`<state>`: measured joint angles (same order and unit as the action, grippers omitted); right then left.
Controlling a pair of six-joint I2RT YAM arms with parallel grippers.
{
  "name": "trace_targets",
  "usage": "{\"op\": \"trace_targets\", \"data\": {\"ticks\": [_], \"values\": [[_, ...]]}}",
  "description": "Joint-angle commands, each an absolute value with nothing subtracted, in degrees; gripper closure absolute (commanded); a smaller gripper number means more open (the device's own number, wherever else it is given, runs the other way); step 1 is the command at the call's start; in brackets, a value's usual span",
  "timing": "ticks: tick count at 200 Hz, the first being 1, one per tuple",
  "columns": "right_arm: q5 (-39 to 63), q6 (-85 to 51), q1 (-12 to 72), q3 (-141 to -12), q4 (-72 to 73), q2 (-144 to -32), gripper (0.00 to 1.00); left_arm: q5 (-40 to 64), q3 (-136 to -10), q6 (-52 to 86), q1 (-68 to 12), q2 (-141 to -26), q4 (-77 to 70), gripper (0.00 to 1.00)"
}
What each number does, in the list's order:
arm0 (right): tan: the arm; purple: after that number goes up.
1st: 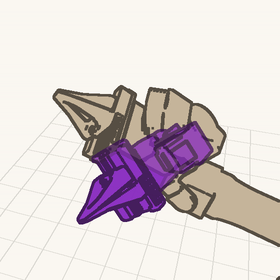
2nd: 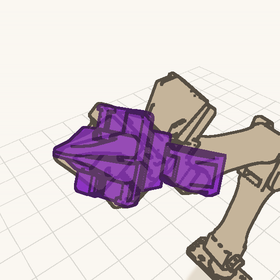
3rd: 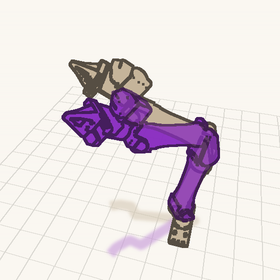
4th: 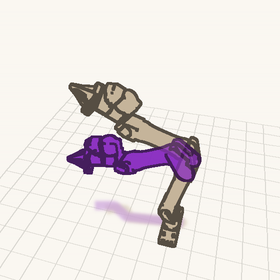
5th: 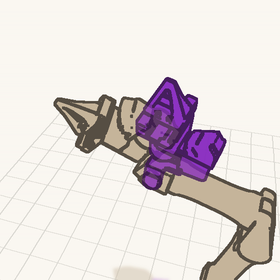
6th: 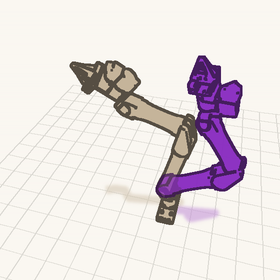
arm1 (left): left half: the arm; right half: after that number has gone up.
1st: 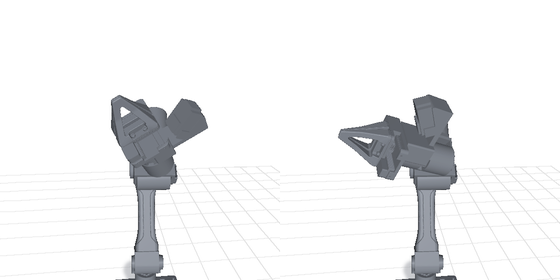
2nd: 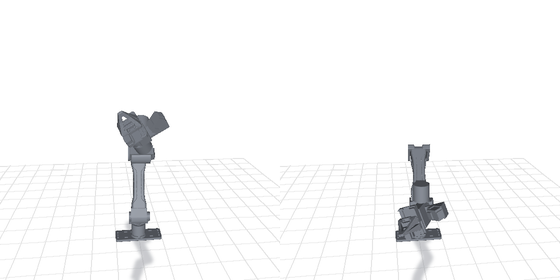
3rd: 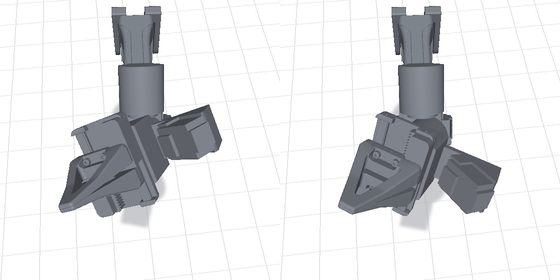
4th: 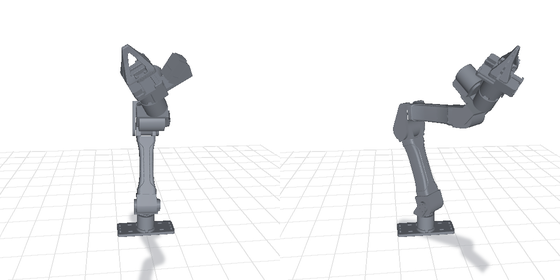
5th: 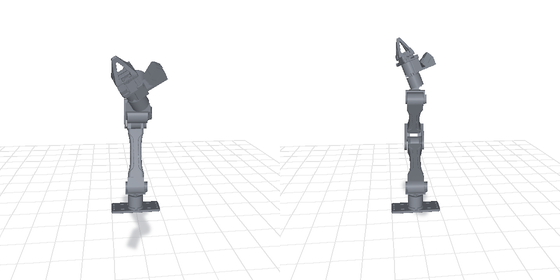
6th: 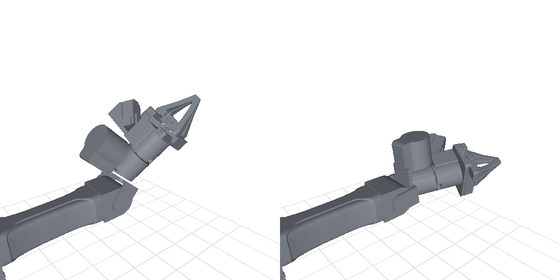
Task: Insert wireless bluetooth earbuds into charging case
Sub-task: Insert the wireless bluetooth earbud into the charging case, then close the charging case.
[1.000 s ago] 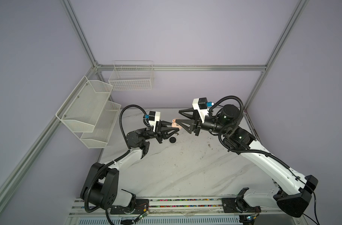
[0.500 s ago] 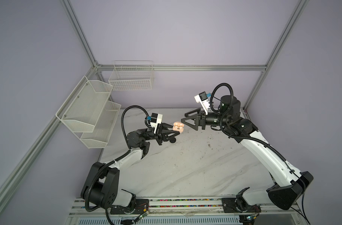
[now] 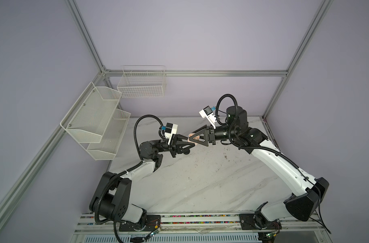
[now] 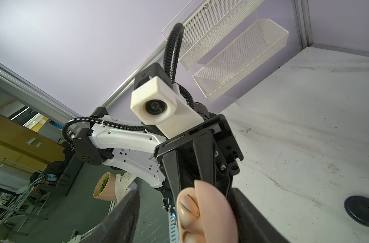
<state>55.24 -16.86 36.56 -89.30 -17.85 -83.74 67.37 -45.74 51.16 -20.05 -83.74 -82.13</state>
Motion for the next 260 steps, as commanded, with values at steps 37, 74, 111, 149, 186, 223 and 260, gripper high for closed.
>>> {"op": "trace_targets", "data": {"ticks": [37, 74, 111, 149, 186, 223, 260], "values": [[54.6, -12.6, 37.2, -93.8, -22.7, -82.5, 0.32, 67.2, -43.6, 49.6, -20.3, -84.7, -84.8, 1.00], [53.5, -11.0, 37.7, -92.9, -24.9, -81.6, 0.35, 66.9, -43.8, 49.3, -20.3, -85.1, -84.5, 1.00], [51.9, -9.5, 37.8, -90.1, -26.1, -80.8, 0.45, 66.7, -43.9, 49.2, -20.3, -84.9, -83.7, 1.00], [50.7, -7.0, 37.8, -90.8, -26.9, -80.2, 0.50, 66.4, -43.2, 49.1, -20.2, -84.9, -83.1, 1.00], [48.7, -4.3, 38.1, -91.3, -28.6, -79.9, 0.54, 66.4, -43.1, 49.2, -20.1, -85.1, -83.0, 1.00], [49.7, -3.6, 38.3, -86.4, -25.7, -79.0, 0.55, 66.5, -43.5, 49.6, -20.1, -84.9, -83.0, 1.00], [51.8, -3.6, 38.3, -84.7, -21.6, -79.0, 0.64, 66.7, -43.8, 50.0, -20.1, -84.8, -83.0, 1.00]]}}
